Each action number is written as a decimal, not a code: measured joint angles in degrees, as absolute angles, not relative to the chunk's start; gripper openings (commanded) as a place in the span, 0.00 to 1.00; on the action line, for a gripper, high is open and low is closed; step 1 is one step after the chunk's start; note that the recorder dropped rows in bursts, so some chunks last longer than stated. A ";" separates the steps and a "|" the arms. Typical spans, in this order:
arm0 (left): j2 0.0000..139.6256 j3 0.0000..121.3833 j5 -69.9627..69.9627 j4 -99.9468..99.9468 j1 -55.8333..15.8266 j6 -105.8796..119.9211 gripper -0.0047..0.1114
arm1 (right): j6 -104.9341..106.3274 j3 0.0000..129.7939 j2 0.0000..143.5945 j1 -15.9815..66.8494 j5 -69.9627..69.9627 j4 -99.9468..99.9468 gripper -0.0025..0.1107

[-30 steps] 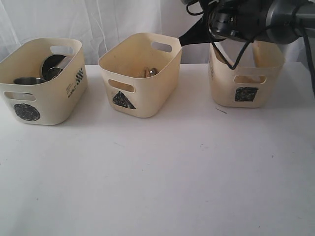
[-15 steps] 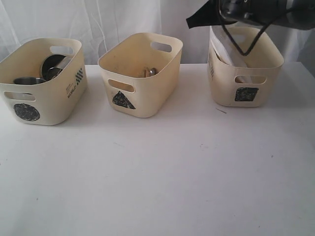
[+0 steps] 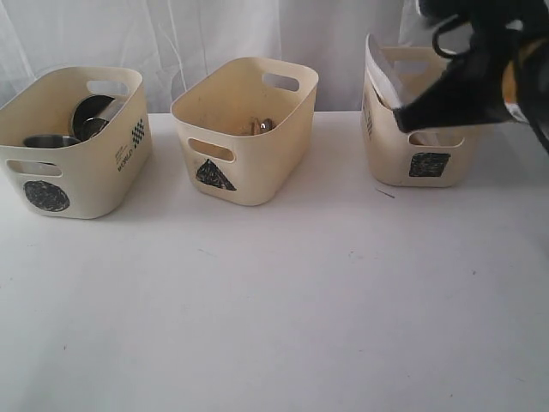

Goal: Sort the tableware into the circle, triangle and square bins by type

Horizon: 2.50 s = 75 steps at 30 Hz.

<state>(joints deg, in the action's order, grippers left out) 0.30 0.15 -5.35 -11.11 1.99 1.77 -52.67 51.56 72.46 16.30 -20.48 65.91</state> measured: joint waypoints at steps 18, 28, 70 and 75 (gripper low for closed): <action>0.30 0.15 -5.35 -11.11 1.99 1.77 0.04 | -53.04 23.12 44.99 16.30 -19.86 65.91 0.02; 0.30 0.15 -5.35 -11.11 1.99 1.77 0.04 | -53.04 17.59 40.25 16.30 -19.74 65.80 0.02; 0.30 0.15 -5.35 -11.11 1.99 1.77 0.04 | -8.93 0.30 0.31 16.30 -15.69 18.57 0.02; 0.30 0.15 -5.35 -11.11 1.99 1.77 0.04 | -6.37 0.30 0.31 15.14 -15.69 12.06 0.02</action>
<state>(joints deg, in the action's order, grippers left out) 0.30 0.15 -5.35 -11.11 1.99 1.77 -6.37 0.30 0.31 15.14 -15.69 12.06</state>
